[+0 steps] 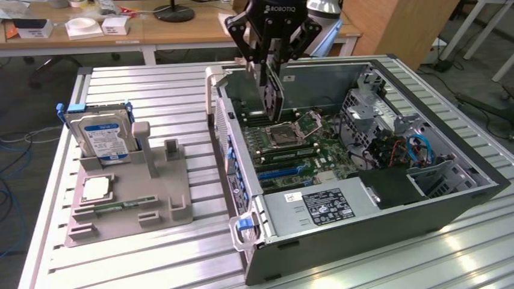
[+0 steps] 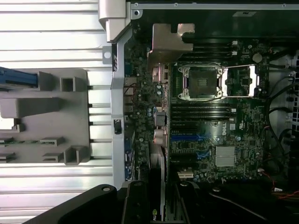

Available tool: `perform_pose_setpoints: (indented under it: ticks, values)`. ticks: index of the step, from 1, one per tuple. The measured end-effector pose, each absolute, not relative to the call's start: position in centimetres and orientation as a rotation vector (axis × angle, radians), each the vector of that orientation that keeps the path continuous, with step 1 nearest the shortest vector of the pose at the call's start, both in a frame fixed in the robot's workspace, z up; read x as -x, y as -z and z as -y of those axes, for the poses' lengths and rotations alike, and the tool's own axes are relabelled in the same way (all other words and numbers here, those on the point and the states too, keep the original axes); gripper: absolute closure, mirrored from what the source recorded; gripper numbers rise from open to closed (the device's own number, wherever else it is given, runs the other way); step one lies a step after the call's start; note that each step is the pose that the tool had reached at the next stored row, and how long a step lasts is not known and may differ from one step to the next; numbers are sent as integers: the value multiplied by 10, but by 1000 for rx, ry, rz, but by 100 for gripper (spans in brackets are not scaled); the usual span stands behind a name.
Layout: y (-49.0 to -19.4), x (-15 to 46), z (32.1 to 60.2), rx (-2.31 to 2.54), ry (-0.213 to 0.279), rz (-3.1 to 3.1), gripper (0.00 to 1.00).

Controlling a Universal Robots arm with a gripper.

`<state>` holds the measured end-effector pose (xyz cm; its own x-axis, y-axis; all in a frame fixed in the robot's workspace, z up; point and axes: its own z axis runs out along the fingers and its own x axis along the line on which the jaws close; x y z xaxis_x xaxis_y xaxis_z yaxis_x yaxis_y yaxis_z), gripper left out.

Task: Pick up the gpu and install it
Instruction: 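Pick up the gpu and move the gpu toward the slot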

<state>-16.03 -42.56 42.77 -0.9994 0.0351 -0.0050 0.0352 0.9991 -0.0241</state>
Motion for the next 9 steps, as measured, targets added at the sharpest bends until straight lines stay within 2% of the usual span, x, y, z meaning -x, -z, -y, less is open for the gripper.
perform_pose_setpoints:
  ticks: [9]
  values:
    - [-428,153,426,-55,62,-3136,74]
